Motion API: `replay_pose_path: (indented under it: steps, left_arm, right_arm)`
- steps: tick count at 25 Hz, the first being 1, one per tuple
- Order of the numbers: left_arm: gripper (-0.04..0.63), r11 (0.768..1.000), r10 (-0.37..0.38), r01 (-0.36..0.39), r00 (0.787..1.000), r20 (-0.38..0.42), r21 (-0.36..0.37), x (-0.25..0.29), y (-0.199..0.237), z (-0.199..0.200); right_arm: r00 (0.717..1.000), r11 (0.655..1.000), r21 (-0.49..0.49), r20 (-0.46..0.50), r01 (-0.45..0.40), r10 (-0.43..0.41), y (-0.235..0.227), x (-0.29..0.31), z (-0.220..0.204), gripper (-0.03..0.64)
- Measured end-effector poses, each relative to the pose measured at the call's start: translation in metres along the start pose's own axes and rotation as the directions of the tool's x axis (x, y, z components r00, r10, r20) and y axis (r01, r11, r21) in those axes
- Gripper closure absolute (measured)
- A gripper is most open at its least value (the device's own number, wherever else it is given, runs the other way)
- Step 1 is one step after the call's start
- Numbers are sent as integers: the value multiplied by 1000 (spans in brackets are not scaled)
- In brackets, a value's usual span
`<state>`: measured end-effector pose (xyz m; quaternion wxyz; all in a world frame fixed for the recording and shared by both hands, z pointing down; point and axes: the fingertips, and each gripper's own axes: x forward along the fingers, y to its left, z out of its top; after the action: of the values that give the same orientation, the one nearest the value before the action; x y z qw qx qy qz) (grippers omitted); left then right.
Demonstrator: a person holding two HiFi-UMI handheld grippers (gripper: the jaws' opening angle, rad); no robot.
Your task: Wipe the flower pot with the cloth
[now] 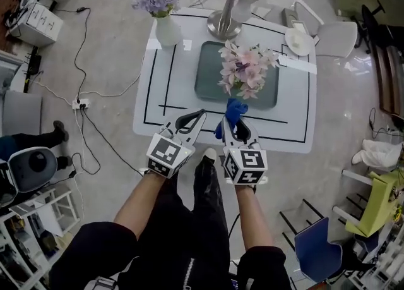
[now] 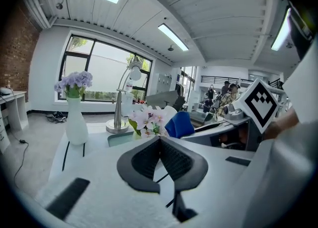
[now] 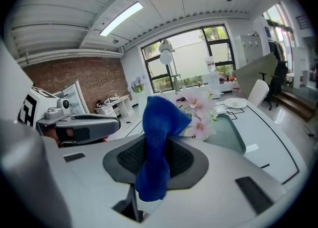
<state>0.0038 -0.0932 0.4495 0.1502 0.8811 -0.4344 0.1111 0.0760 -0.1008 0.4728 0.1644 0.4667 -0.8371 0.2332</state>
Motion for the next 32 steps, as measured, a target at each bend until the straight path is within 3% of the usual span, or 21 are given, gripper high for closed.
replay_pose_path:
  steps: [3,8,13,16,21,26,32]
  left_arm:
    - [591,998,-52,53,998,-34,23,6,14,-11]
    - [591,997,-74,74,997,-19,7,8,51,-20]
    - [591,999,-47,47,999,-12,-6,-3,98,-20]
    - [591,998,-56,55,998,4,28,-8,124,-19]
    - [591,994,-76,75,997,11,73,-14,162,-23]
    - [591,994,-90,88,996,23,67,-14,195,-26]
    - [591,990,-126,125,992,13,58,-13,209,-37]
  right_arm:
    - [998,999,-21,-33,50,-51,-2,17,-6,523]
    - [993,996,-51,-91,67,-71,21,52,-28,523]
    - [980,964,-188,-34,187,-197,45,102,-4,523]
    - [962,937,-229,-18,263,-274,48,135,13,523]
    - [915,902,-191,-36,388,-402,25,168,30,523]
    - [843,843,-147,-82,518,-532,-9,189,32,523]
    - [777,783,-205,-127,587,-616,-34,209,30,523]
